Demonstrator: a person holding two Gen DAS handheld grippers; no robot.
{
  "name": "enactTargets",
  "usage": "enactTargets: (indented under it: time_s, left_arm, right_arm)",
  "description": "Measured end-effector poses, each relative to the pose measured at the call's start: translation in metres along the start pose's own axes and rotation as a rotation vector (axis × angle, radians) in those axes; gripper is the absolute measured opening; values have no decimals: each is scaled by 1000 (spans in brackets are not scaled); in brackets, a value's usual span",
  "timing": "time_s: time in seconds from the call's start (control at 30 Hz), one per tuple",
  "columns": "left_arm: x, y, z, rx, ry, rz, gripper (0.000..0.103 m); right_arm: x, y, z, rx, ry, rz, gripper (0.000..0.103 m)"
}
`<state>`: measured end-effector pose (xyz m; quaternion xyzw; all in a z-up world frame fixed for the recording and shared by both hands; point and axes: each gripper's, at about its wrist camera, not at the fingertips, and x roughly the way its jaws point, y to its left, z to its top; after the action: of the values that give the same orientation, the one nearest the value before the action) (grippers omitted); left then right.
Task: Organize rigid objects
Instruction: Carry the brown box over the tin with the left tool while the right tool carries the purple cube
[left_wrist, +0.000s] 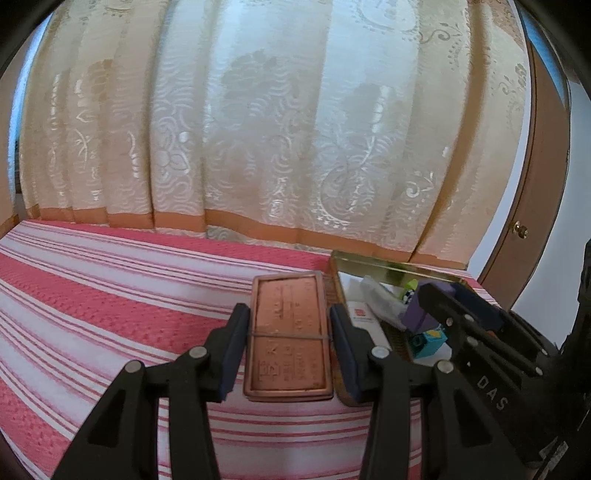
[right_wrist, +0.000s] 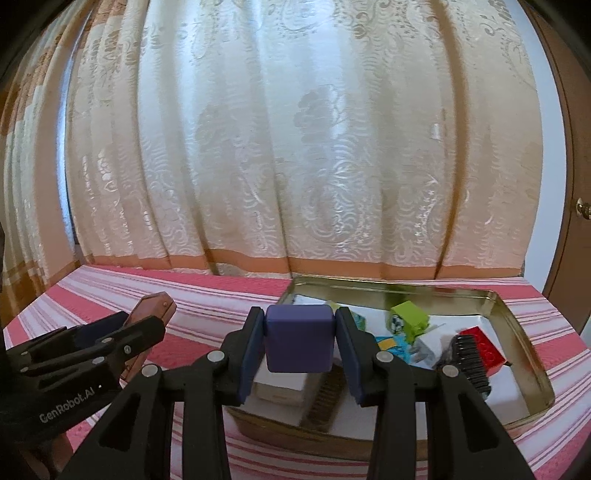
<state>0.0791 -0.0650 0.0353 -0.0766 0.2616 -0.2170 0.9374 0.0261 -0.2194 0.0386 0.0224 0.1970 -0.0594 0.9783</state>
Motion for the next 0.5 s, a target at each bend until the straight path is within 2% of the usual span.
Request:
enactTargets:
  time_s: [0.5]
  left_arm:
    - [17, -43, 4, 25, 15, -58, 44]
  right_arm:
    - [2, -42, 3, 38, 1, -54, 43]
